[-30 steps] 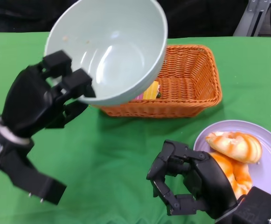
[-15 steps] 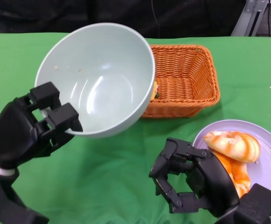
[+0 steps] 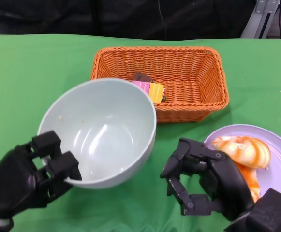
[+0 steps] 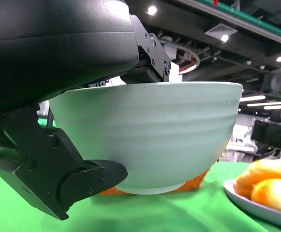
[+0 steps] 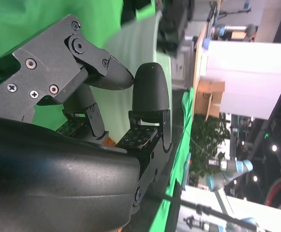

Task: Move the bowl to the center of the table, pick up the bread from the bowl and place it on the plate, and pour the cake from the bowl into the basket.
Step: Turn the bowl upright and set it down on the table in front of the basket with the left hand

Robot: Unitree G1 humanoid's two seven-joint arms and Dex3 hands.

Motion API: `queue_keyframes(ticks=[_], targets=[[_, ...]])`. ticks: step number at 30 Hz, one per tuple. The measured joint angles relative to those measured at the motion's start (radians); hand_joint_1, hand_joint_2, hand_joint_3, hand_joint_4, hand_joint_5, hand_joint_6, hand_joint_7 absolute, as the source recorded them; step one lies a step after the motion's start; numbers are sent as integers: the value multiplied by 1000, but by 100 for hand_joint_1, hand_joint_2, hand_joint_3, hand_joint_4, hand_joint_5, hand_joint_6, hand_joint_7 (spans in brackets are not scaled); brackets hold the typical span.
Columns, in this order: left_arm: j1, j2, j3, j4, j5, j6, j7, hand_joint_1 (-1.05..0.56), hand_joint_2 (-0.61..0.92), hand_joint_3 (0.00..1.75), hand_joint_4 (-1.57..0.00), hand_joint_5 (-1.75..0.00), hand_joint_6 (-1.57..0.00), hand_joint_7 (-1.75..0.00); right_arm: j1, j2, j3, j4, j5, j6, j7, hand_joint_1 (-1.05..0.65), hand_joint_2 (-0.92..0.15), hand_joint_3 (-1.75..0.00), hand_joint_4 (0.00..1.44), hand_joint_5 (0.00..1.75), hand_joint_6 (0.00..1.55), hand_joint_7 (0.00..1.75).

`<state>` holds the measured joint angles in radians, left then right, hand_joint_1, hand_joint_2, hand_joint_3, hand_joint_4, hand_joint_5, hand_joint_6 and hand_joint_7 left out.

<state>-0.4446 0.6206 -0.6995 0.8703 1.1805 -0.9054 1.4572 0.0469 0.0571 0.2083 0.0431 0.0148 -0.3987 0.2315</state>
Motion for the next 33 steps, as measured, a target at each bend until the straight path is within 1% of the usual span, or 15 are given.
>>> queue_keyframes(ticks=[3,5,6,8,12,15,20,22,28,31,32,33], targets=[[22,-4,-2,-8,0,3,0,12,43,89,-71,-175,-61,-173,0,-6,-6,-13,-2,5,-3,-16,-47,-118,79,159,70,137],[29,-6,-7,-10,1,3,0,13,46,82,-69,-175,-58,-174,0,-8,-7,-18,-3,6,-5,-16,-48,-116,79,158,70,136],[30,-7,-10,-10,2,2,0,11,49,76,-69,-175,-58,-175,0,-9,-8,-19,-4,7,-7,-15,-49,-115,79,157,70,135],[30,-7,-19,-9,3,-2,0,9,51,72,-70,-175,-59,-175,-1,-10,-10,-19,-4,7,-10,-14,-49,-115,79,157,70,135],[30,-8,-51,-5,25,-13,0,7,54,74,-71,-175,-61,-175,-4,-10,-12,-19,-5,5,-18,-15,-48,-115,79,158,70,136],[30,-10,-65,3,25,-20,-5,4,53,75,-73,-168,-63,-172,-6,-10,-12,-19,-5,5,-26,-15,-47,-115,79,159,69,136],[28,-10,-74,24,20,-30,-49,6,50,73,-72,-169,-64,-171,-6,-10,-10,-19,-7,5,-34,-15,-46,-118,78,160,69,137],[25,-11,-75,33,18,-35,-73,5,54,65,-71,-168,-63,-169,-5,-10,-8,-19,-7,5,-34,-14,-45,-120,78,161,69,138],[22,-24,-77,62,2,-19,-160,3,60,49,-70,-168,-61,-169,-5,-8,-5,-21,-7,4,-41,-12,-44,-123,79,163,69,140],[18,-37,-79,71,-1,1,-186,3,67,38,-69,-170,-61,-168,-5,-7,-5,-21,-8,2,-43,-13,-44,-124,79,162,69,140],[18,-42,-79,74,-2,5,-191,2,70,30,-68,-170,-61,-167,-5,-7,-4,-21,-7,2,-43,-13,-44,-124,79,162,69,139],[17,-46,-79,77,-2,10,-194,2,72,25,-68,-171,-61,-167,-5,-7,-4,-21,-5,2,-43,-13,-44,-124,79,162,69,139]])
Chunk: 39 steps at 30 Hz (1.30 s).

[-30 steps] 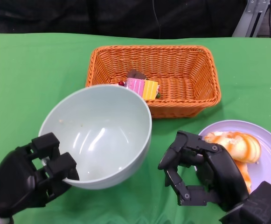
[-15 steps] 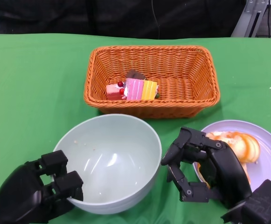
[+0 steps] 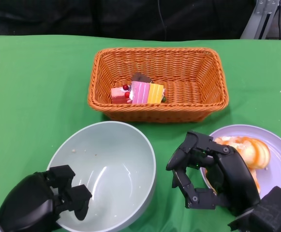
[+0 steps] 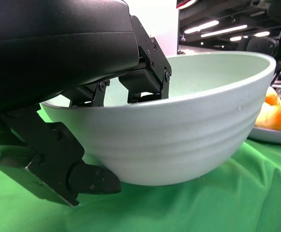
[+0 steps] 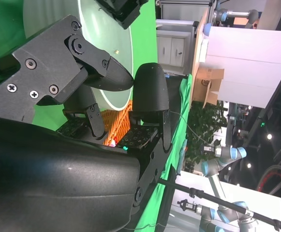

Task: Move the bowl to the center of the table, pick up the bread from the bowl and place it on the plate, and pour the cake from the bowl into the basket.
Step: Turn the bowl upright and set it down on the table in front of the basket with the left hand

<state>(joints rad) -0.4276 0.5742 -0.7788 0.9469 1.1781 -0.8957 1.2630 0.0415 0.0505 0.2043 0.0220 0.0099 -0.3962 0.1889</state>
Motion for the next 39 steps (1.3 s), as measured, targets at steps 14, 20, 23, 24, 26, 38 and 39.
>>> queue_keyframes(ticks=[14,20,23,24,26,38,39], targets=[[-14,-50,-10,18,-6,-21,83,-26,86,8,-69,-79,-88,-27,0,8,5,-7,-18,0,-12,-16,-46,-117,79,160,70,137],[-15,-26,-9,-18,-7,-44,86,-47,91,1,-56,-23,-67,-1,0,8,5,-6,-24,-2,-18,-17,-48,-114,79,160,70,137],[-15,3,-5,-43,-15,-63,46,-58,92,2,-48,-14,-58,0,0,8,5,-6,-23,-2,-18,-16,-48,-114,79,160,70,138],[-15,16,-3,-54,-20,-79,25,-63,92,1,-46,-12,-56,0,0,8,5,-6,-22,-2,-18,-16,-47,-115,79,160,70,138],[-15,37,3,-69,-42,-117,-23,-74,92,3,-43,-9,-52,0,0,8,6,-6,-21,-2,-18,-16,-47,-115,79,160,70,138],[37,65,148,-107,-220,-245,-288,-76,90,5,-35,-2,-36,-1,1,8,7,-4,-23,-4,-20,-17,-47,-116,79,159,71,138],[47,65,158,-110,-227,-233,-306,-72,90,3,-35,-1,-37,-1,2,8,7,-4,-23,-4,-21,-17,-47,-116,79,160,71,138]])
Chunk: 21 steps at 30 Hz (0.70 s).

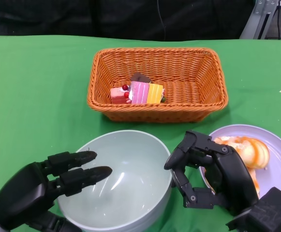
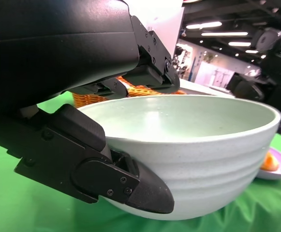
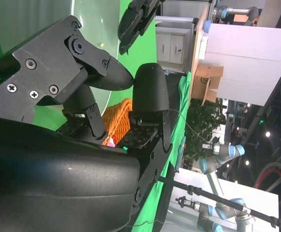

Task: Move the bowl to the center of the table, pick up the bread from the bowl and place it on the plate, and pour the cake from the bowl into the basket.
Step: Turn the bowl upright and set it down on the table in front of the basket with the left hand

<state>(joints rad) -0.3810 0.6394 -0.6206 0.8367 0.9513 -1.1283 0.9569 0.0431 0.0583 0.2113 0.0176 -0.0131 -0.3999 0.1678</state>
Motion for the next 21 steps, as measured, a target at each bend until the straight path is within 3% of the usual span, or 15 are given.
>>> queue_keyframes(ticks=[13,17,21], targets=[[129,-15,111,-156,-46,198,-190,-54,91,1,-34,-1,-40,-1,10,0,9,-14,-4,0,-8,-14,-45,-120,79,160,70,138],[158,-31,129,-196,-39,251,-184,-37,91,0,-45,-5,-49,-3,10,0,9,-14,-6,-2,-9,-17,-45,-119,80,160,71,138],[164,-52,130,-196,17,294,-96,-26,92,1,-56,-8,-59,-5,10,-1,9,-14,-13,-3,-9,-15,-45,-119,79,160,71,137]])
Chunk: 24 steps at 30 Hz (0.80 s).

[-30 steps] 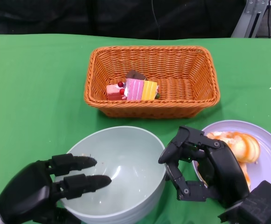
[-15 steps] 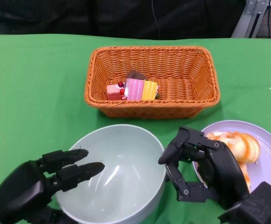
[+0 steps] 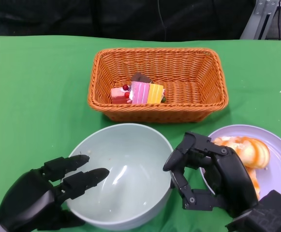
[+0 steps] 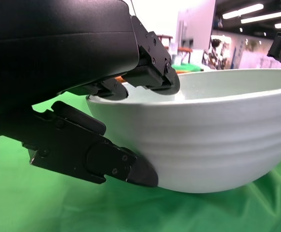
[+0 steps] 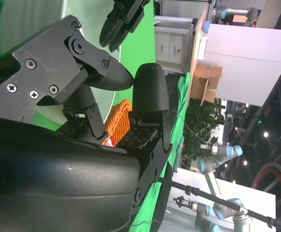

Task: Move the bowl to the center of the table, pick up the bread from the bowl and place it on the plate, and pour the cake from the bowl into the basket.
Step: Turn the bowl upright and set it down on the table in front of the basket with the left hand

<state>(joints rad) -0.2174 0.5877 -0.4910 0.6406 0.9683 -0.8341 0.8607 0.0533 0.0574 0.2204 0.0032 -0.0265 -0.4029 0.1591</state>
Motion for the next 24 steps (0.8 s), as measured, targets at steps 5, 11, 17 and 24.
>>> queue_keyframes(ticks=[5,11,17,24], targets=[[-5,-34,-10,23,42,54,64,-28,92,3,-61,-8,-62,-4,0,1,3,0,1,0,0,-18,-44,-119,80,161,71,138],[-46,-87,-45,90,65,122,105,-28,91,1,-64,-6,-64,-3,0,0,8,-1,0,0,0,-19,-45,-119,80,161,71,138],[-88,-119,-60,141,51,139,105,-33,92,1,-63,-3,-63,-1,3,1,15,-19,0,2,0,-17,-45,-119,80,160,71,138],[-71,-41,-39,47,2,85,30,-49,92,2,-56,0,-56,0,2,1,14,-16,-1,2,-3,-16,-45,-120,79,159,71,137]])
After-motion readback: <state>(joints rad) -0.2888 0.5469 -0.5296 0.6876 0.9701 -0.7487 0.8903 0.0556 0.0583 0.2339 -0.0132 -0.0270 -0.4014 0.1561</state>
